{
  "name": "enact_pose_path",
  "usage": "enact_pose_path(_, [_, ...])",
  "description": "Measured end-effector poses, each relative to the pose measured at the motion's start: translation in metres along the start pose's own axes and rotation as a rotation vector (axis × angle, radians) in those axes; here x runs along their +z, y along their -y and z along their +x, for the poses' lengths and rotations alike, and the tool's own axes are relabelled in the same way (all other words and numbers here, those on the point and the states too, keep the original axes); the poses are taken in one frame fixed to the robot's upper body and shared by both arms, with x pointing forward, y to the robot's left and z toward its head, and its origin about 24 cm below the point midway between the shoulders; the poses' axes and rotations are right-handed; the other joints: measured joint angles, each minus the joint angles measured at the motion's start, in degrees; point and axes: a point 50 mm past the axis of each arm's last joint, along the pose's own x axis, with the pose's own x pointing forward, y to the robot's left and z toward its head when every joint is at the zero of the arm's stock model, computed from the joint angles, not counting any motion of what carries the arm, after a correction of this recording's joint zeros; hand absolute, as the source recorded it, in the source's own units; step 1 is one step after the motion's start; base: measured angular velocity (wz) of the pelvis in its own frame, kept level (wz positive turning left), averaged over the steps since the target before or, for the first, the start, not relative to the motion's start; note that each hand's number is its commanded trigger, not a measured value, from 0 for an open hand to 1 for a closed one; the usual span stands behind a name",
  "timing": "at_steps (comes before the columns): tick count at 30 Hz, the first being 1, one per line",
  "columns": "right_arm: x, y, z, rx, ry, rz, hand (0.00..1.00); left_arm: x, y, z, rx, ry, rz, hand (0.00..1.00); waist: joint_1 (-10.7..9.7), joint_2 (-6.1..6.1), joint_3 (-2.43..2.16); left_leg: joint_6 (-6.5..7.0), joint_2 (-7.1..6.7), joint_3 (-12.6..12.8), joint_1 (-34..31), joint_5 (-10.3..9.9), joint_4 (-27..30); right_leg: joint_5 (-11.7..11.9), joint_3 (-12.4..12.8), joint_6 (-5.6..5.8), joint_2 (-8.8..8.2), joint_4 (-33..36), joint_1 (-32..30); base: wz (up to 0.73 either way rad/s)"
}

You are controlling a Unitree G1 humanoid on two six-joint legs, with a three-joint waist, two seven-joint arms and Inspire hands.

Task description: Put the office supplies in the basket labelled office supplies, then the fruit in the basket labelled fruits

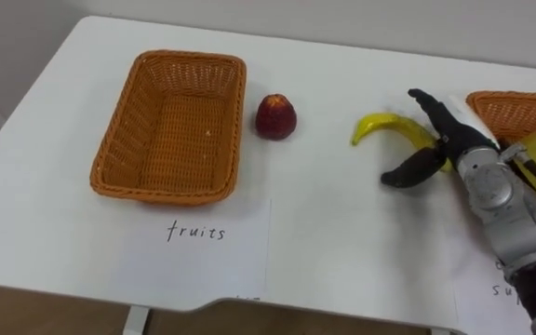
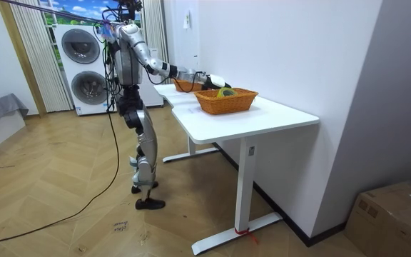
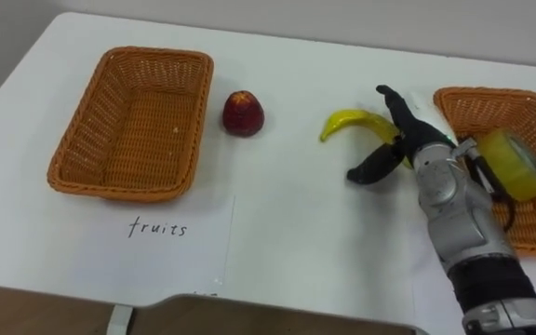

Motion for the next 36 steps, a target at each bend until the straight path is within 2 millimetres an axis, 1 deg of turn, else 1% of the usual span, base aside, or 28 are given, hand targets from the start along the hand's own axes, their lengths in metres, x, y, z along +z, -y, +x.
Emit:
enact_pose_path(2, [-0.001,0.000,0.000,0.000,-0.004,-0.001,0.00,0.001,0.000,0.000,-0.001,0.003,-0.001,0.00,0.2,-0.11,-0.07,0.03,-0.01,0.0,0.0,0.0,0.0,0.0,-0.2,0.00,0.00,0.0,0.0,0.00])
enact_pose_path(5, [-0.006,-0.001,0.000,0.009,-0.023,0.022,0.00,0.003,0.000,0.000,0.001,0.014,-0.002,0.00,0.5,-0.51,-0.33,0.06,0.01,0.0,0.2,0.1,0.1,0.0,-0.4,-0.01,-0.01,0.0,0.1,0.01])
enact_pose_path(7, [-0.010,-0.001,0.000,0.017,-0.036,0.039,0.00,0.004,0.000,-0.001,0.000,0.018,-0.006,0.00,0.5,-0.68,-0.33,0.06,0.01,-0.1,0.2,0.1,0.0,0.0,-0.4,-0.01,-0.08,0.3,0.1,0.00])
enact_pose_path(10, [-0.011,-0.001,0.002,0.039,-0.048,0.050,0.00,0.006,-0.001,0.000,0.003,0.024,-0.006,0.00,0.3,-0.88,-0.17,0.06,0.00,-0.2,0.2,0.1,0.0,0.0,-0.6,-0.01,-0.12,0.3,0.1,0.00])
enact_pose_path(14, [-0.010,0.000,0.004,0.077,-0.048,0.044,0.00,0.008,-0.007,0.001,0.016,0.033,0.003,0.00,0.3,-1.86,0.39,-0.05,0.04,-0.6,0.1,0.1,0.1,0.0,-0.9,-0.05,0.03,0.1,0.4,0.03])
enact_pose_path(15, [-0.011,0.000,0.004,0.089,-0.053,0.038,0.00,0.006,-0.008,0.001,0.019,0.024,0.006,0.00,0.4,-1.96,0.45,-0.05,0.03,-0.7,0.1,0.1,0.1,0.0,-0.9,-0.05,0.04,0.0,0.4,0.05])
enact_pose_path(17, [-0.015,0.002,0.005,0.107,-0.070,0.054,0.00,0.005,-0.008,0.001,0.020,0.021,0.007,0.00,0.6,-2.22,0.36,-0.04,0.00,-0.9,0.1,0.1,0.1,0.0,-1.1,-0.05,-0.01,0.0,0.4,0.05])
enact_pose_path(18, [-0.019,0.003,0.004,0.114,-0.083,0.069,0.00,0.005,-0.008,0.001,0.020,0.021,0.007,0.00,1.0,-2.24,0.47,-0.04,0.00,-1.0,0.2,0.1,0.1,0.0,-1.2,-0.05,-0.01,0.0,0.5,0.04])
enact_pose_path(20, [-0.024,0.003,0.004,0.131,-0.099,0.076,0.00,0.006,-0.008,0.001,0.020,0.024,0.005,0.00,1.3,-2.35,0.43,-0.04,0.00,-1.3,0.2,0.1,0.2,0.0,-1.4,-0.05,-0.02,-0.1,0.6,0.06])
enact_pose_path(23, [-0.028,0.006,0.006,0.165,-0.129,0.084,0.00,0.007,-0.008,0.001,0.019,0.027,0.003,0.00,1.5,-2.13,0.54,-0.08,-0.01,-1.9,0.3,0.1,0.5,0.0,-2.0,-0.07,0.01,-0.5,1.3,0.09])
enact_pose_path(25, [-0.032,0.007,0.006,0.184,-0.143,0.089,0.00,0.006,-0.009,0.001,0.020,0.025,0.008,0.00,1.8,-1.85,0.54,-0.09,0.05,-2.0,0.3,0.1,0.5,0.2,-2.1,-0.19,0.13,-0.9,1.6,0.04])
enact_pose_path(27, [-0.035,0.006,0.006,0.215,-0.160,0.105,0.00,0.001,-0.010,0.000,0.022,0.014,0.010,0.00,1.8,-1.37,0.61,-0.11,0.04,-2.2,0.8,0.1,0.5,0.2,-2.3,-0.20,0.12,-0.9,2.2,0.04])
enact_pose_path(29, [-0.036,0.006,0.006,0.232,-0.162,0.113,0.00,-0.001,-0.010,0.000,0.023,0.009,0.010,0.00,1.8,-1.19,0.56,-0.13,0.04,-2.2,0.9,0.1,0.5,0.2,-2.3,-0.20,0.12,-0.9,2.3,0.00])
enact_pose_path(33, [-0.036,0.006,0.006,0.246,-0.163,0.112,0.00,-0.002,-0.011,0.000,0.024,0.006,0.012,0.00,2.0,-1.18,0.54,-0.21,0.03,-2.3,0.9,0.1,0.5,0.2,-2.2,-0.22,0.19,-0.8,2.2,0.00])
enact_pose_path(36, [-0.036,0.006,0.007,0.261,-0.172,0.105,0.00,-0.004,-0.011,-0.001,0.025,0.001,0.012,0.00,2.1,-1.52,0.32,-0.24,-0.01,-2.4,1.0,0.2,0.3,0.2,-2.2,-0.23,0.22,-0.9,2.3,0.00])
